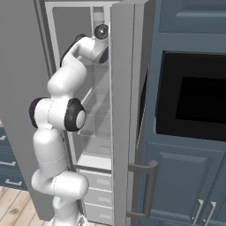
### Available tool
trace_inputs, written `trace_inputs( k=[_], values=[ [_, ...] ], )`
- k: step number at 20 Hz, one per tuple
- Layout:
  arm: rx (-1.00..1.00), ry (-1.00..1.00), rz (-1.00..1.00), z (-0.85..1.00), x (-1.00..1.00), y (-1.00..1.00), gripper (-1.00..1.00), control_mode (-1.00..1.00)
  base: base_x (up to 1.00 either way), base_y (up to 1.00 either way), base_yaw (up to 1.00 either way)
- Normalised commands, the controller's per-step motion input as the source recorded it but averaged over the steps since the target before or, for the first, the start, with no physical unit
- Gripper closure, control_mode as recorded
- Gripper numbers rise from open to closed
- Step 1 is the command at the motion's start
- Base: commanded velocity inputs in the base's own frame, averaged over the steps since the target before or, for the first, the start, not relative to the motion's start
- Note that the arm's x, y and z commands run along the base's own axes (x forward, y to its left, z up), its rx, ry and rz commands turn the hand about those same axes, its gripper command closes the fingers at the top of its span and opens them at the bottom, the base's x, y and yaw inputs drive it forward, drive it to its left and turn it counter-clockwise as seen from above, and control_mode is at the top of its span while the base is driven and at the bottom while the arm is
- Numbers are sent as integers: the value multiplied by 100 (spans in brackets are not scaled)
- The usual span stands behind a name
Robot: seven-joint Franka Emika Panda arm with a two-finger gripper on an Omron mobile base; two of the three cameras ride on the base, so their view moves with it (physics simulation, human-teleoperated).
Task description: Take out the milk from the fridge and place it on the tray on the counter. Then take the sugar cube near the tray and place it in the tray.
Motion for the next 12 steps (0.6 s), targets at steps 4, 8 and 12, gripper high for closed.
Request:
trace_inputs(
  k=[4,8,12],
  values=[
    [0,-6,0,0,-27,-11,100,-100,0,0,0],
    [0,-12,0,5,-47,-6,100,-100,0,0,0],
    [0,-17,0,24,-64,0,100,-100,0,0,0]
  ],
)
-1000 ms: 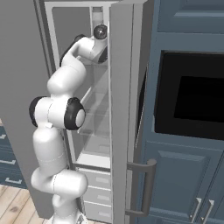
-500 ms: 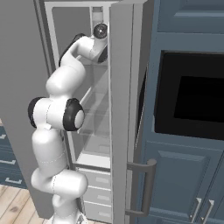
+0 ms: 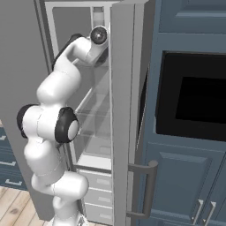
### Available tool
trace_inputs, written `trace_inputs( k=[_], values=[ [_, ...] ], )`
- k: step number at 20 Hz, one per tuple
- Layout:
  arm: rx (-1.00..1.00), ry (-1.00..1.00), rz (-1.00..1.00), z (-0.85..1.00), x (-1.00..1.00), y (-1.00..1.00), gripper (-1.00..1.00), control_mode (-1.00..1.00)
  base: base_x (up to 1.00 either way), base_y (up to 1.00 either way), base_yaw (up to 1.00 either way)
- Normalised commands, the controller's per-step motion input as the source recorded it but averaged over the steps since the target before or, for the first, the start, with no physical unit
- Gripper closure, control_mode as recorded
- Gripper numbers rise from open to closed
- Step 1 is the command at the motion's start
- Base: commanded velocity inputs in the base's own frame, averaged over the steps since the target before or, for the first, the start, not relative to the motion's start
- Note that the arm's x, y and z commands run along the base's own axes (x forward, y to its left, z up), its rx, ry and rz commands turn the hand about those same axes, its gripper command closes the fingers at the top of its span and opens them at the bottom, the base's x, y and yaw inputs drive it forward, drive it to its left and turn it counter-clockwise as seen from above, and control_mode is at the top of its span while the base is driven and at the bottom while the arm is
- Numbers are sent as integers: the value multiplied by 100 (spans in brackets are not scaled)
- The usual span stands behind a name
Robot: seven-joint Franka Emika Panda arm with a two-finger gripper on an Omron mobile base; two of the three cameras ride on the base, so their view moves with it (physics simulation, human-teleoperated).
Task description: Take out the milk from the fridge and place it on the tray on the counter. Then take the sugar cube near the tray and place it in the tray.
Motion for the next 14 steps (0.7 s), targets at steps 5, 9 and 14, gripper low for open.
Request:
trace_inputs(
  k=[5,9,14],
  values=[
    [-1,0,0,34,-96,4,100,-100,0,0,0],
    [0,21,0,15,-100,9,100,-100,0,0,0],
    [0,22,0,1,-100,23,100,-100,0,0,0]
  ],
)
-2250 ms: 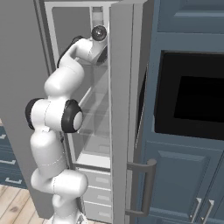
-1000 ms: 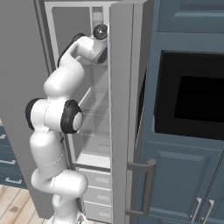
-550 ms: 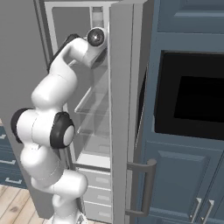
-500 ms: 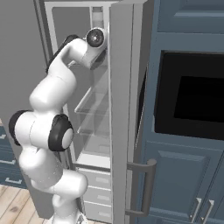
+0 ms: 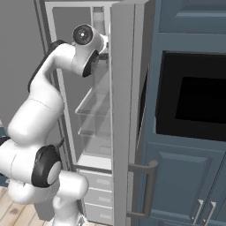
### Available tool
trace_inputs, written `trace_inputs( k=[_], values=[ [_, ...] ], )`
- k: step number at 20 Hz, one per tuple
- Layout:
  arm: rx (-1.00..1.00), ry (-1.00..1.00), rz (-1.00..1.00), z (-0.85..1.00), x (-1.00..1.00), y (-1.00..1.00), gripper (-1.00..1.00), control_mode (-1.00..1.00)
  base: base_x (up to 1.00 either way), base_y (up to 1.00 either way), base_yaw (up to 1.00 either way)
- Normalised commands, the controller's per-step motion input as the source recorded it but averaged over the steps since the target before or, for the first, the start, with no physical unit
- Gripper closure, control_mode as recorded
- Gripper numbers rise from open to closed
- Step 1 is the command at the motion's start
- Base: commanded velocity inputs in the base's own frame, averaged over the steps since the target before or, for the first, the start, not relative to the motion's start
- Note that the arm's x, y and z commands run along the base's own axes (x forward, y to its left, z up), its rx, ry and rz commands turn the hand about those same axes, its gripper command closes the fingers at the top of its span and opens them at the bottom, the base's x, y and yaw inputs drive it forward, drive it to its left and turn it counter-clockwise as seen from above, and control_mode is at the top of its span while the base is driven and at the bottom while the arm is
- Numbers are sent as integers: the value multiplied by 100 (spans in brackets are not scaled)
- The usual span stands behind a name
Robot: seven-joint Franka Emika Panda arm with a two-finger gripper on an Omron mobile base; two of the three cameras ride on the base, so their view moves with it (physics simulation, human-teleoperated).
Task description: Take out the milk from the fridge and place it on the tray on the counter. Then take the sugar cube near the tray and place it in the tray.
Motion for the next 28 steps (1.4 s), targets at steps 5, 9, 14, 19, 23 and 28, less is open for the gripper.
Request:
trace_inputs(
  k=[5,9,14,19,23,28],
  values=[
    [0,0,0,0,-100,44,100,-100,0,0,0],
    [1,-2,0,-13,-100,55,100,-100,0,0,0],
    [6,3,0,-12,-88,23,100,-100,0,0,0],
    [0,1,0,-8,-66,0,100,-100,0,0,0],
    [-5,6,0,-8,-75,0,100,-100,0,0,0],
    [-10,9,0,-15,-89,3,100,-100,0,0,0]
  ],
)
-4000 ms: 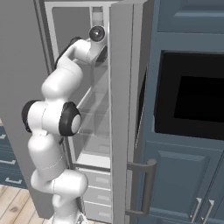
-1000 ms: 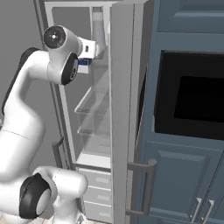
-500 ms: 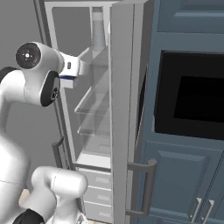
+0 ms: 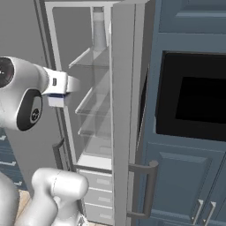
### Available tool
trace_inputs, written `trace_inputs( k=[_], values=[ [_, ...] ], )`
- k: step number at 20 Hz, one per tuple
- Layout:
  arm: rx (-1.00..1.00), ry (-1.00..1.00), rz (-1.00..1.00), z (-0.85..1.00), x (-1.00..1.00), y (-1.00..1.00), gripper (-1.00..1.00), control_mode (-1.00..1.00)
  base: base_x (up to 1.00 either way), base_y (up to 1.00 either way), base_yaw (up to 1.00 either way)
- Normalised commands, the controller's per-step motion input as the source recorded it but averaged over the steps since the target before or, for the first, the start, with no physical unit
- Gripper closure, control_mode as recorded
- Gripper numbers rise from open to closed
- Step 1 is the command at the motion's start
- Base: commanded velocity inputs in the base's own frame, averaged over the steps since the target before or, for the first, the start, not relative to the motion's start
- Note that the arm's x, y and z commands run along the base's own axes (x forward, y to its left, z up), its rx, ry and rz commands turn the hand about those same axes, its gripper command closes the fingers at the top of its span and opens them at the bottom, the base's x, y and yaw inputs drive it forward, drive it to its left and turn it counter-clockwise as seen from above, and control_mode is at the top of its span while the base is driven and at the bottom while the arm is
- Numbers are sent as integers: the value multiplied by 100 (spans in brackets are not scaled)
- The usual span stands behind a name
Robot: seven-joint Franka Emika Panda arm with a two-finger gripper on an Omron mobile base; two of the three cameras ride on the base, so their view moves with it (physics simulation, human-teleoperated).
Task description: Take out the milk from the fridge and place it on the tray on the counter. Then take the sugar cube near the tray and place it in the tray.
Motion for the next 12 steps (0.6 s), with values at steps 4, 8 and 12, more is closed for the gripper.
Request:
trace_inputs(
  k=[4,8,12],
  values=[
    [-3,0,0,-17,-79,10,100,-100,0,0,0],
    [0,0,3,-2,-50,11,100,-100,0,0,0],
    [0,-1,6,-4,-46,29,100,-100,0,0,0]
  ],
)
